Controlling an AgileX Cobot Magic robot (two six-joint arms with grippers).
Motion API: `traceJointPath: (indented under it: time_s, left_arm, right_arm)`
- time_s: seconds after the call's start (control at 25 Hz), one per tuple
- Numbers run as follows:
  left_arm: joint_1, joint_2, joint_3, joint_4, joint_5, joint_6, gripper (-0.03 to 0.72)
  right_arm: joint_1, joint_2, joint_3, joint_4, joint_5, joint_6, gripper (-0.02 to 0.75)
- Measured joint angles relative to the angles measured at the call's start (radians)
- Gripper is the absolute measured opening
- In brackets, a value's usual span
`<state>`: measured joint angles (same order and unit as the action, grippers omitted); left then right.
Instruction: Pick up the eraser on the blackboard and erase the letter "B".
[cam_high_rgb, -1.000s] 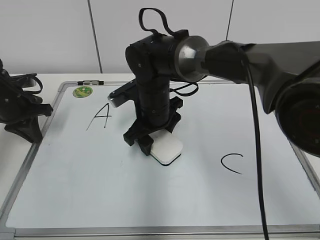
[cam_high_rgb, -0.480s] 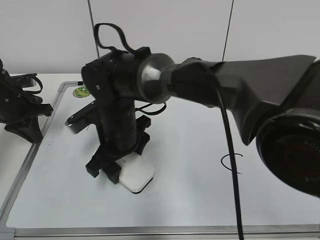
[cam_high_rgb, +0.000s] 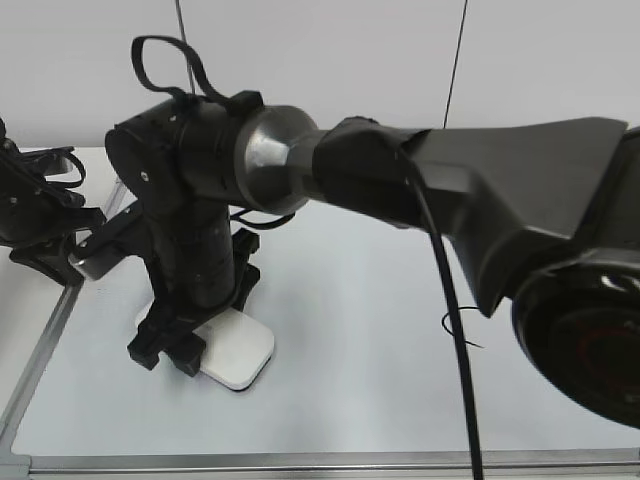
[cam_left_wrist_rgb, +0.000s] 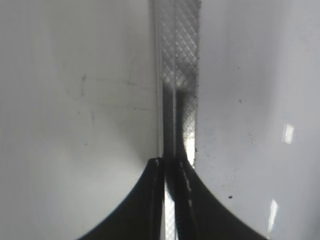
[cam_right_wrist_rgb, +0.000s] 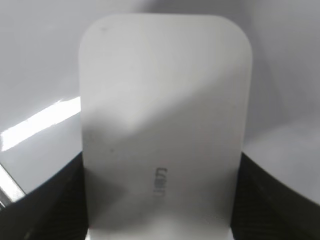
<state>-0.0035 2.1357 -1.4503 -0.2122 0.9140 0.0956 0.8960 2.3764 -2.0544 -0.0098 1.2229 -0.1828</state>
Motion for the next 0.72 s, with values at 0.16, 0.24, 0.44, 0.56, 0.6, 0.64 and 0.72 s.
traceJointPath:
  time_s: [0.16,0.24,0.44,0.56,0.6,0.64,0.72]
  left_arm:
    - [0.000,0.000,0.000,0.000,0.000,0.000,0.011]
    - [0.000,0.000,0.000,0.000,-0.002,0.000,0.011]
    - [0.000,0.000,0.000,0.000,-0.002,0.000,0.011]
    - [0.000,0.000,0.000,0.000,-0.002,0.000,0.011]
    - [0.000,0.000,0.000,0.000,-0.002,0.000,0.011]
    - [0.000,0.000,0.000,0.000,-0.002,0.000,0.011]
    - [0.000,0.000,0.000,0.000,-0.002,0.000,0.011]
  right_arm:
    - [0.000,-0.052,-0.004,-0.057,0.002,0.000,0.543]
    - [-0.002,-0.074,-0.004,-0.088,0.002,-0.001,0.543]
    - [-0.032,-0.140,0.008,-0.127,0.005,-0.002,0.543]
    - [-0.073,-0.201,0.049,-0.172,0.005,-0.002,0.543]
    - [-0.095,-0.221,0.069,-0.184,0.005,-0.002,0.543]
    - [-0.120,-0.243,0.085,-0.188,0.005,-0.002,0.543]
    - [-0.173,-0.283,0.127,-0.194,0.006,-0.002,0.543]
